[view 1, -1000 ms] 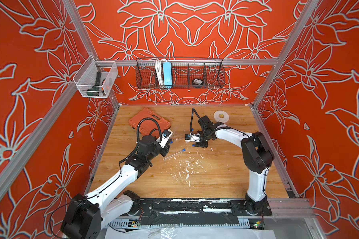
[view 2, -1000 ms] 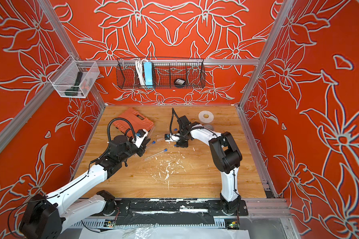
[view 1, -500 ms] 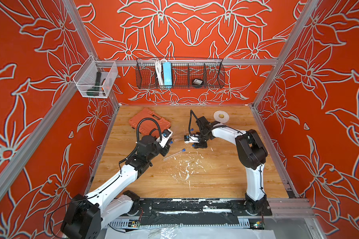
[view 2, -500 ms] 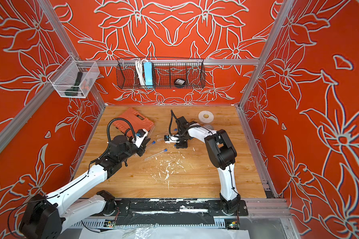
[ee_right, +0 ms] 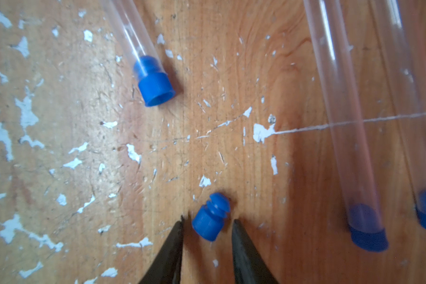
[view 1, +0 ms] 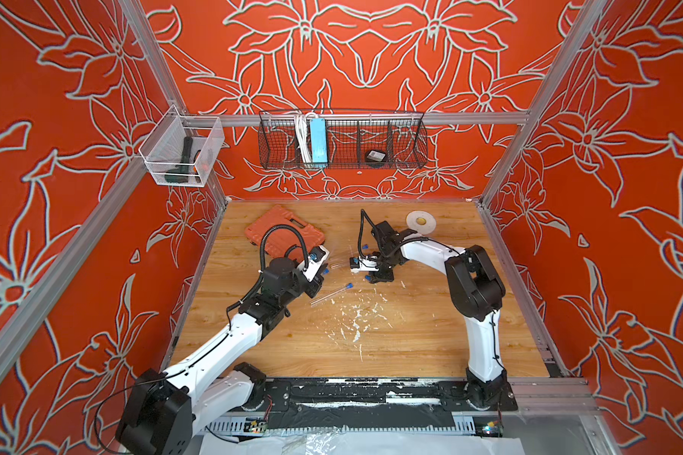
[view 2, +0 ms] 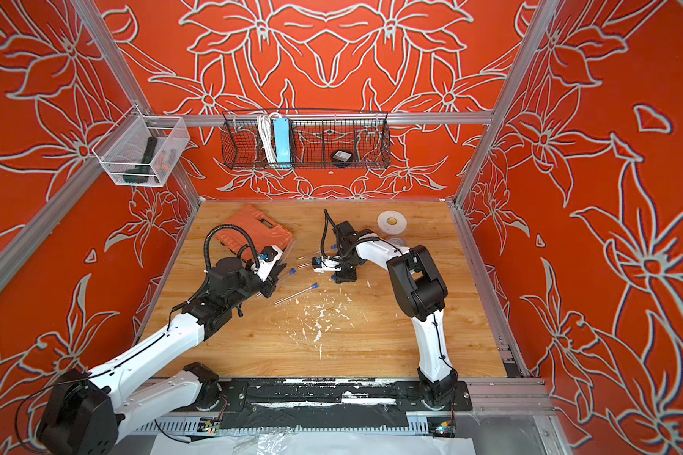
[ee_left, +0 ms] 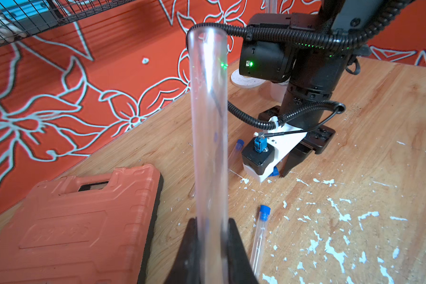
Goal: Insert stoppers into test tubes
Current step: Pick up the stopper from the center of the board.
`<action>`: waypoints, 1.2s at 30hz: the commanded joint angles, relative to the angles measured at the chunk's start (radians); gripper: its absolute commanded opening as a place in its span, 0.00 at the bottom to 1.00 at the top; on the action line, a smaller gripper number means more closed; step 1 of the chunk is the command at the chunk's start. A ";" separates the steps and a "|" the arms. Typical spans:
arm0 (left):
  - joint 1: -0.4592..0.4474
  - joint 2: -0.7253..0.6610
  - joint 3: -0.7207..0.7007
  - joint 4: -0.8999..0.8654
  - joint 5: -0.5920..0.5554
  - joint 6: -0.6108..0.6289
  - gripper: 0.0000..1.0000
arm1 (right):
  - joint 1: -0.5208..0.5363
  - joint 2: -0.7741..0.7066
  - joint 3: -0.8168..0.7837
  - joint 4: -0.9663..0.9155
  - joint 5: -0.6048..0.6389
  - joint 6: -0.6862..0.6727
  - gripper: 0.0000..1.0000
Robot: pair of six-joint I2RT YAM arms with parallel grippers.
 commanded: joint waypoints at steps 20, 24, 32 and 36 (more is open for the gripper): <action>0.006 -0.008 -0.007 0.028 0.006 -0.003 0.00 | 0.053 0.013 0.043 -0.035 0.096 0.355 0.39; 0.006 -0.009 -0.007 0.029 0.005 -0.003 0.00 | 0.055 0.019 0.053 -0.030 0.098 0.382 0.39; 0.007 -0.012 -0.006 0.030 0.001 -0.002 0.00 | 0.056 0.033 0.052 -0.017 0.107 0.408 0.33; 0.008 -0.014 -0.008 0.031 0.001 -0.001 0.00 | 0.056 0.042 0.064 -0.028 0.109 0.409 0.30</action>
